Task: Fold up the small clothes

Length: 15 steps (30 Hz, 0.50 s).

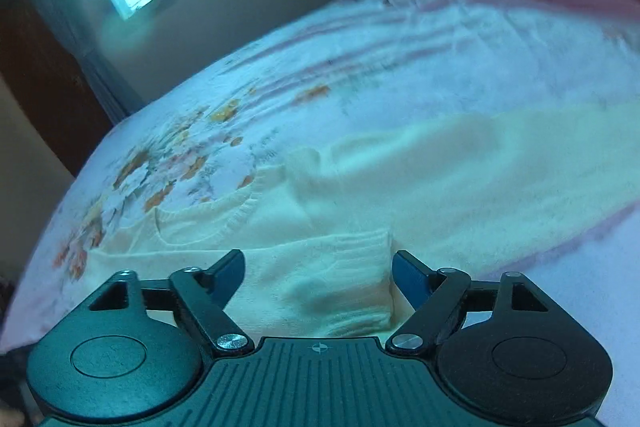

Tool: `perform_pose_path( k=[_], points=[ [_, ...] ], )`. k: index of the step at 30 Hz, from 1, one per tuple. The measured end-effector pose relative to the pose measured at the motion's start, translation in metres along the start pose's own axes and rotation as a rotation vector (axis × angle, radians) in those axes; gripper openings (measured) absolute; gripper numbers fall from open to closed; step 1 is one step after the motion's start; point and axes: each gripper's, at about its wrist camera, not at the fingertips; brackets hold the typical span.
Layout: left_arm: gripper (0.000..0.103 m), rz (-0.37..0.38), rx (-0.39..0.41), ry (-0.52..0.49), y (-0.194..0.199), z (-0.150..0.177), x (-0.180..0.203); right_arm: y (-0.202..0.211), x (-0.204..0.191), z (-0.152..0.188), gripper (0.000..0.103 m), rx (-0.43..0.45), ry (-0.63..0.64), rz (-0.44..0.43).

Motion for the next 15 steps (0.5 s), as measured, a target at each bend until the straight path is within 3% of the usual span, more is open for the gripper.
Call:
perform_pose_path(
  k=[2, 3, 4, 5, 7, 8, 9, 12, 15],
  points=[
    [0.08, -0.013, 0.009, -0.011, 0.0, 0.001, 0.001, -0.003, -0.005, 0.0, 0.074, -0.002, 0.033, 0.033],
    [0.079, -0.016, 0.01, -0.013, 0.0, 0.001, 0.001, -0.004, -0.005, 0.0, 0.065, -0.011, 0.033, 0.046],
    [0.079, -0.018, 0.01, -0.013, 0.0, 0.001, 0.001, -0.006, -0.005, 0.001, 0.047, -0.027, 0.039, 0.061],
    [0.079, -0.02, 0.01, -0.011, 0.001, 0.001, 0.001, -0.008, -0.005, 0.002, 0.043, -0.048, 0.044, 0.079],
    [0.076, -0.024, 0.005, -0.008, 0.002, 0.0, 0.001, -0.013, -0.002, 0.007, 0.043, -0.101, 0.055, 0.104],
    [0.069, -0.02, 0.004, -0.001, 0.005, -0.001, 0.0, -0.013, 0.002, 0.009, 0.043, -0.115, 0.059, 0.103],
    [0.066, -0.007, 0.005, 0.013, 0.01, -0.003, -0.002, -0.005, 0.004, 0.007, 0.043, -0.094, 0.048, 0.085],
    [0.067, 0.004, 0.048, 0.017, 0.023, -0.005, 0.001, 0.017, 0.004, 0.0, 0.043, -0.008, 0.065, 0.084],
    [0.067, -0.023, 0.012, -0.024, 0.011, -0.003, 0.009, 0.012, -0.005, 0.001, 0.043, -0.05, 0.092, 0.058]
  ],
)
Point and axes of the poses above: each gripper's, at about its wrist camera, not at the fingertips, and y roughly against the way its jaws point, x to its right, z to its underside, and after that the axes turned 8 degrees about -z, right-handed
